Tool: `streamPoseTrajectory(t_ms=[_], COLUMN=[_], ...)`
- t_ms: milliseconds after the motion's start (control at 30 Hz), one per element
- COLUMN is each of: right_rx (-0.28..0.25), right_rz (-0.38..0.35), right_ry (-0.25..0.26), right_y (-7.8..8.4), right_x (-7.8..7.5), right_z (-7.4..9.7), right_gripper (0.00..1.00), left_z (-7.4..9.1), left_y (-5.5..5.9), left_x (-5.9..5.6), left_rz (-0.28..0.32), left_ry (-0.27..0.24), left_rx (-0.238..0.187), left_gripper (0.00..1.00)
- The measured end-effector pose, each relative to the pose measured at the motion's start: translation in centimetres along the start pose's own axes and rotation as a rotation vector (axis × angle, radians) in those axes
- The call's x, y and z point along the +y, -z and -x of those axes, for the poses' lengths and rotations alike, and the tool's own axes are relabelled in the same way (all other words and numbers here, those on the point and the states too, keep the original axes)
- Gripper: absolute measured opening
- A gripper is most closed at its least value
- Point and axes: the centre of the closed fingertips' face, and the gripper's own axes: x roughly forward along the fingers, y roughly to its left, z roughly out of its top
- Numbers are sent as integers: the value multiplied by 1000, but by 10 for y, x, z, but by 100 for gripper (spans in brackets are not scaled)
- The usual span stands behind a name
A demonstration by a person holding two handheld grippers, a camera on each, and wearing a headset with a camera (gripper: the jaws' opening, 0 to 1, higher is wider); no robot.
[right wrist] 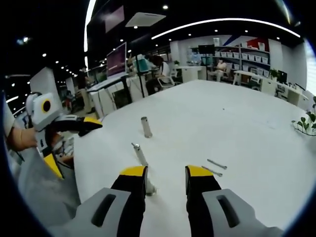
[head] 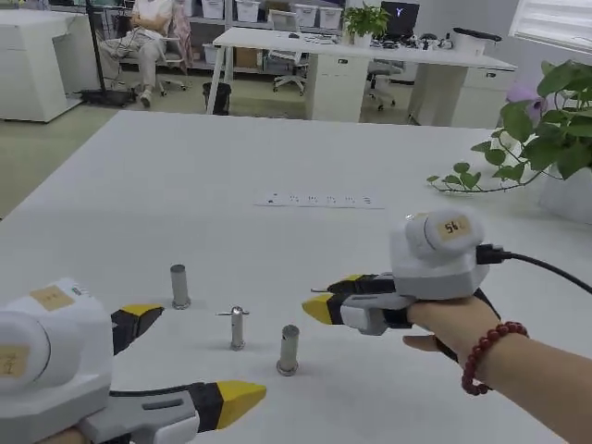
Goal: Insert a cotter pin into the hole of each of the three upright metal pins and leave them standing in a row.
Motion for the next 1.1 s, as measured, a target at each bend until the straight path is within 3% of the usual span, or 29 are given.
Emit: streamPoseTrajectory(t_ms=[133, 267, 500, 867, 1100], right_rx=[41, 90, 170, 286, 353], right_rz=[30, 67, 153, 236, 227], right_ry=[30, 48, 46, -29, -46], right_y=[4, 9, 16, 28, 41], right_x=[-19, -38, -62, -74, -83], right_z=[-2, -6, -16, -38, -49], right_gripper=[32, 32, 30, 24, 24], left_z=[-1, -1, -1, -1, -1], left_y=[1, -2, -1, -1, 3], left_x=[-4, -3, 1, 10, 12], left_rz=[-26, -5, -5, 25, 15], left_ry=[10, 13, -7, -33, -43], left_rx=[5, -10, -6, -18, 1], left_gripper=[94, 96, 99, 99, 99])
